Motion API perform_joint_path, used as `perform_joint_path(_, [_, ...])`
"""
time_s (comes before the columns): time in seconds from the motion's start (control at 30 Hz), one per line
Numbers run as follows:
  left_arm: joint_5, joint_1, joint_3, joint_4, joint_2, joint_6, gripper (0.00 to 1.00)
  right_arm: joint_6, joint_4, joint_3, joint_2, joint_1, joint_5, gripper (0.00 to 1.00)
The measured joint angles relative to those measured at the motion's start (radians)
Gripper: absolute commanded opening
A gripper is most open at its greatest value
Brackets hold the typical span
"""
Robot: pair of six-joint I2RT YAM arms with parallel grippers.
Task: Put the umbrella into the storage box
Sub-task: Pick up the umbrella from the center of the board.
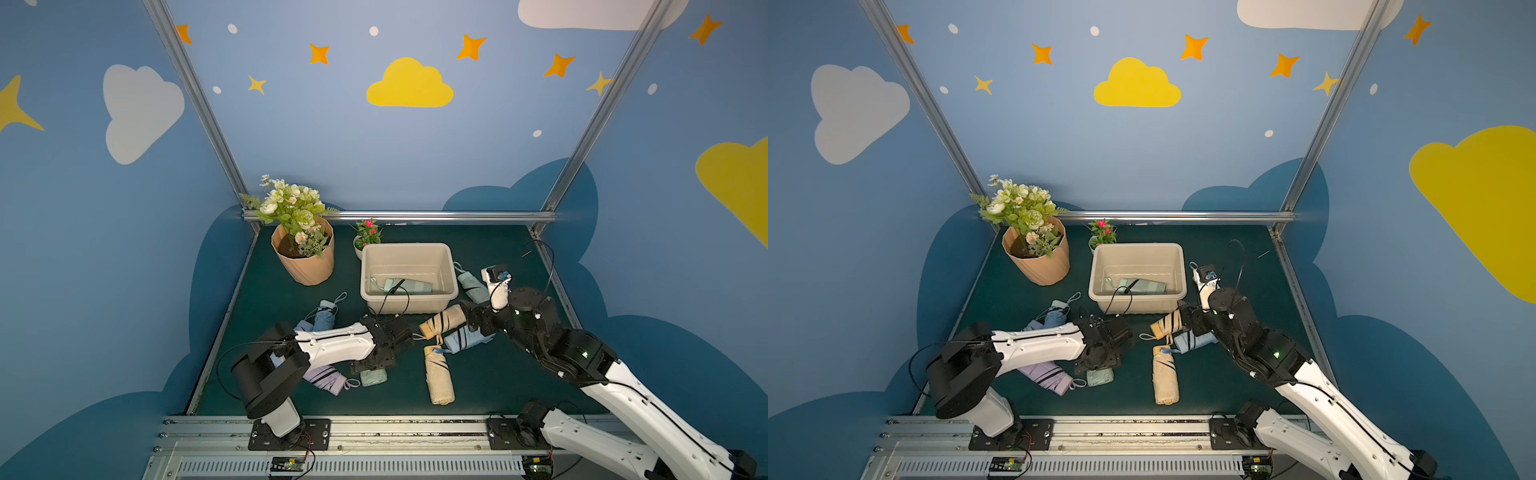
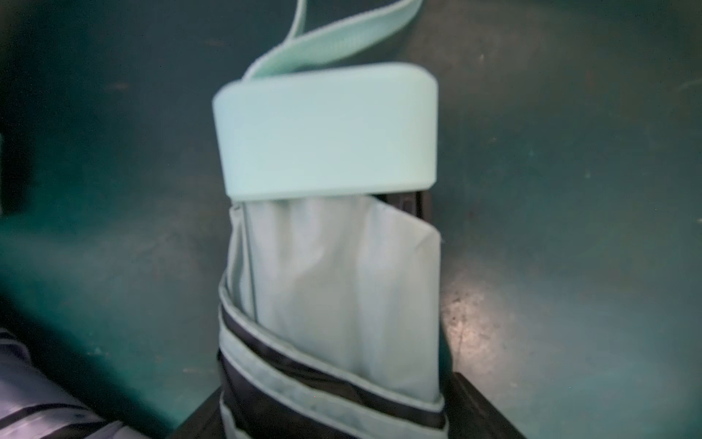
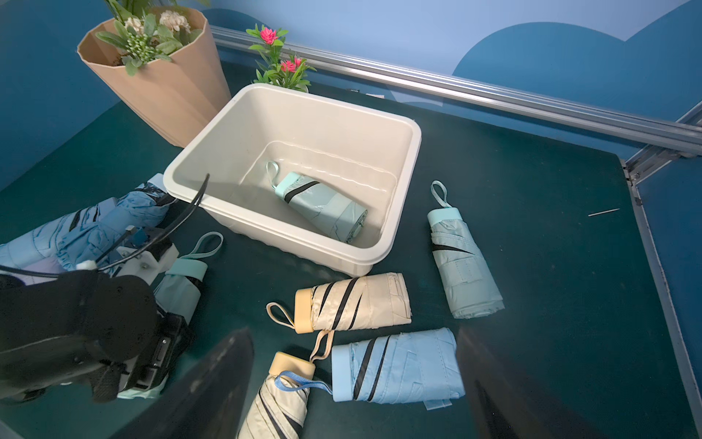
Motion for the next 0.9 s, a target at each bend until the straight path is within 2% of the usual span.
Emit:
perform_joint_path(0.2, [0.026, 0.014, -0.034, 0.050, -0.017, -0.012, 0.69, 0.003, -0.001, 0.000, 0.004, 0.000, 0.000, 0.89])
perform_joint_path(0.53, [0.033, 0.023, -0.037, 0.043, -0.052, -0.001, 0.30, 0.023, 0.001, -0.023, 0.003, 0.000, 0.008, 0.89])
perform_joint_path(0.67, [0.018, 0.017, -0.039, 0.011, -0.093, 0.027, 0.23, 0.033, 0.005, -0.040, 0.003, 0.000, 0.008, 0.89])
perform_joint_path(0.73, [-0.002, 0.010, -0.037, -0.020, -0.136, 0.053, 0.22, 0.041, 0.008, -0.046, 0.003, 0.000, 0.008, 0.89])
perform_joint_path(0.9, [-0.054, -0.002, -0.010, -0.082, -0.277, 0.176, 0.18, 0.049, 0.023, -0.051, 0.008, 0.000, 0.009, 0.89])
